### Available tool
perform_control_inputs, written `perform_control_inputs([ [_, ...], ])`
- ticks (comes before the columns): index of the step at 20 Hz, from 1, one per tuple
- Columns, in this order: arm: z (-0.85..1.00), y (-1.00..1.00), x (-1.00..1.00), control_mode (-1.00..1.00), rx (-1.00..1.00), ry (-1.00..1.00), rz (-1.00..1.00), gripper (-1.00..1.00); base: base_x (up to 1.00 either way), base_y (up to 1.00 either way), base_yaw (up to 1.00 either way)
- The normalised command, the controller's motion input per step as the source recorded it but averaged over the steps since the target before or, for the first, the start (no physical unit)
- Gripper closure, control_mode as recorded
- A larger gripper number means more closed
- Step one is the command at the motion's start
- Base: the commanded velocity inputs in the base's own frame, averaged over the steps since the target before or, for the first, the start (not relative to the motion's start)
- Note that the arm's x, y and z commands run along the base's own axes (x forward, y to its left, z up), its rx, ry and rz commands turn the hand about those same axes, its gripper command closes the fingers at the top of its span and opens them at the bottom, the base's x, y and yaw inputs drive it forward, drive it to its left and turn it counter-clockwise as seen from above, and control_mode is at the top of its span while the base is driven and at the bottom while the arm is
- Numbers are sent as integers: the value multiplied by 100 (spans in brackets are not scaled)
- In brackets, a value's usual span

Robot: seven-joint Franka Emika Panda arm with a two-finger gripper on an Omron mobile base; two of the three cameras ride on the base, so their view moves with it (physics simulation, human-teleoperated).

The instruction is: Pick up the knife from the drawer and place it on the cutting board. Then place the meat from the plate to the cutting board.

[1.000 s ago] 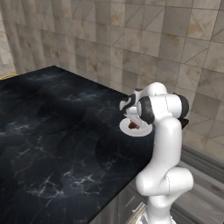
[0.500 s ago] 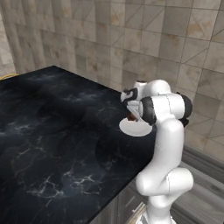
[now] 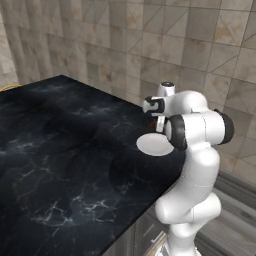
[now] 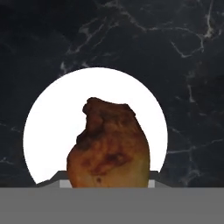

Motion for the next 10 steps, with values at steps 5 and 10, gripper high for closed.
perform_control_inputs([
  [5, 27, 0, -27, -100, 6, 0, -91, 100, 0, 0, 0],
  [10, 57, 8, -80, -100, 19, 0, -70, 100, 0, 0, 0],
])
